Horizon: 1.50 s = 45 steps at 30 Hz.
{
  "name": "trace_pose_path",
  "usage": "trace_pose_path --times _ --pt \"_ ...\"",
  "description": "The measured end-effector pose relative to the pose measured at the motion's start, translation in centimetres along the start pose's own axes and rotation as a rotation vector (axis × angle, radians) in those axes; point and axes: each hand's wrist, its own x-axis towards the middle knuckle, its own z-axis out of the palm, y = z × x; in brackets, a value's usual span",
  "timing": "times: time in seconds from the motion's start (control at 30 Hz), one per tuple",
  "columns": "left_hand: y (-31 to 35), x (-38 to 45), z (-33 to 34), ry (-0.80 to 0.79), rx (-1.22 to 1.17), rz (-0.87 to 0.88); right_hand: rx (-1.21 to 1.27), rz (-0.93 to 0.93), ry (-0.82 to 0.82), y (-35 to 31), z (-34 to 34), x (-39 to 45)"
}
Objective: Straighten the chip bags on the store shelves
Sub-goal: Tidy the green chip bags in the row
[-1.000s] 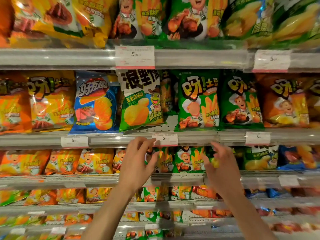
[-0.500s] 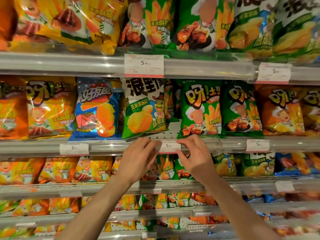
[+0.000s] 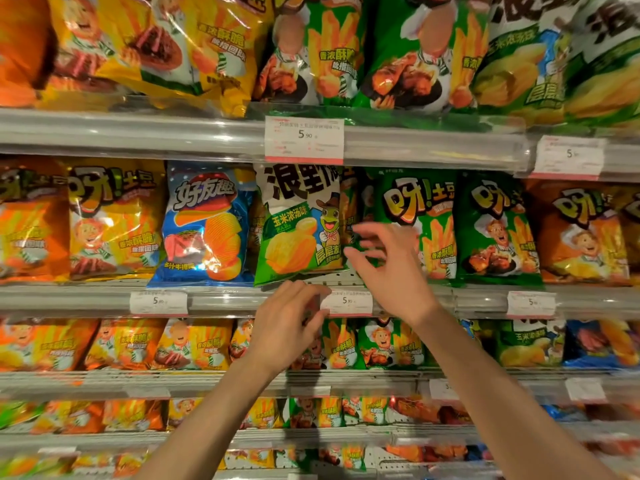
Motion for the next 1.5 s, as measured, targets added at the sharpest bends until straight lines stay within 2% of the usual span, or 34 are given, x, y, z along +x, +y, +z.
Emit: trace_pose_path --times 0.13,0.27,0.5,0.8,0.93,1.13,1.23,1.33,1.43,1.5 --pt "0.0 0.1 -0.1 -0.028 -0.008 -0.029 -0.006 -0.011 -0.129 -2.1 1.5 4.1" --pt "0.1 0.1 -0.5 -0.058 -0.025 -0.036 0.13 0.014 -0.216 -1.6 3.5 5.8" --pt "0.2 0.3 -0.6 -0.064 -0.034 -0.047 0.057 -0.015 -0.041 -1.2 4.0 5.9" --pt "0.1 0.1 -0.6 -0.06 -0.038 -0.032 -0.187 -0.045 -0.015 -1.0 3.7 4.4" --pt "0.1 0.1 -0.5 -0.052 -0.048 -0.039 -0.207 -0.034 0.009 -1.0 4.0 4.1" --pt "0.1 -0.2 -0.3 -0.014 -0.036 -0.021 -0.216 -0.069 -0.042 -1.5 2.4 3.4" --pt "0.3 -0.3 -0.2 -0.02 0.025 0.005 -0.323 -0.177 0.042 -1.4 0.8 2.4" --pt "0.7 -0.3 0.1 -0.005 0.101 0.064 -0.412 -0.283 0.201 -0.3 -1.3 1.6" --pt "1.0 0.1 0.5 0.029 0.137 0.092 -0.426 -0.252 0.351 1.8 -4.0 1.0" --pt "1.1 0.4 0.6 0.045 0.138 0.1 -0.403 -0.15 0.394 3.2 -6.0 0.9"
